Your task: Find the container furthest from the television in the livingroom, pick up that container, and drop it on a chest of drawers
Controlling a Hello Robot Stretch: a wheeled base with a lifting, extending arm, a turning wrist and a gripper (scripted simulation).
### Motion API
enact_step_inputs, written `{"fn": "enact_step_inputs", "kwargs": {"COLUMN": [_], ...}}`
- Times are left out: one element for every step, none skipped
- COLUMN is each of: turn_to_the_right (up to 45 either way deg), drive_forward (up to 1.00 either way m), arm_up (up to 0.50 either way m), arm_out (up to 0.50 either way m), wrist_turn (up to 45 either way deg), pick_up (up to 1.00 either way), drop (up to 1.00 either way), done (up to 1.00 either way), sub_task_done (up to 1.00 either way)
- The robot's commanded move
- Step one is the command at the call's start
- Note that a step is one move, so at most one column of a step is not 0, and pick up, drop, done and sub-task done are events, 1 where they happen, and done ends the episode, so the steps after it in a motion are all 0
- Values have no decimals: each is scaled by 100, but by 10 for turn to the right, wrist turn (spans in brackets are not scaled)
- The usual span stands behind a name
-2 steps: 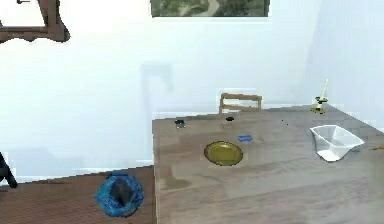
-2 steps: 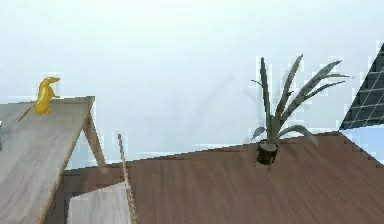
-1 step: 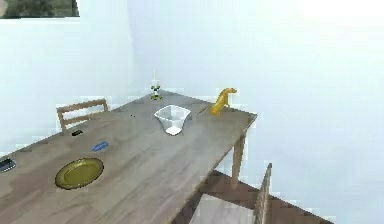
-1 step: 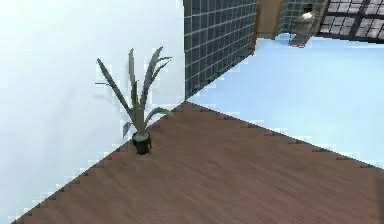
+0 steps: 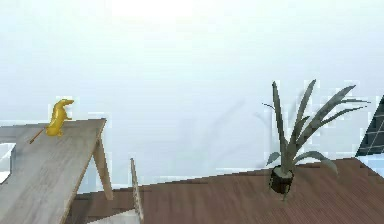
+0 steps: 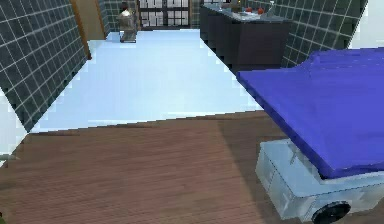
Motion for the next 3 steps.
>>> {"fn": "enact_step_inputs", "kwargs": {"turn_to_the_right": [60, 0, -150], "drive_forward": [0, 45, 0], "arm_up": [0, 0, 0], "arm_out": [0, 0, 0], "wrist_turn": [0, 0, 0], "pick_up": [0, 0, 0], "drop": [0, 0, 0], "done": [0, 0, 0], "sub_task_done": [0, 0, 0]}}
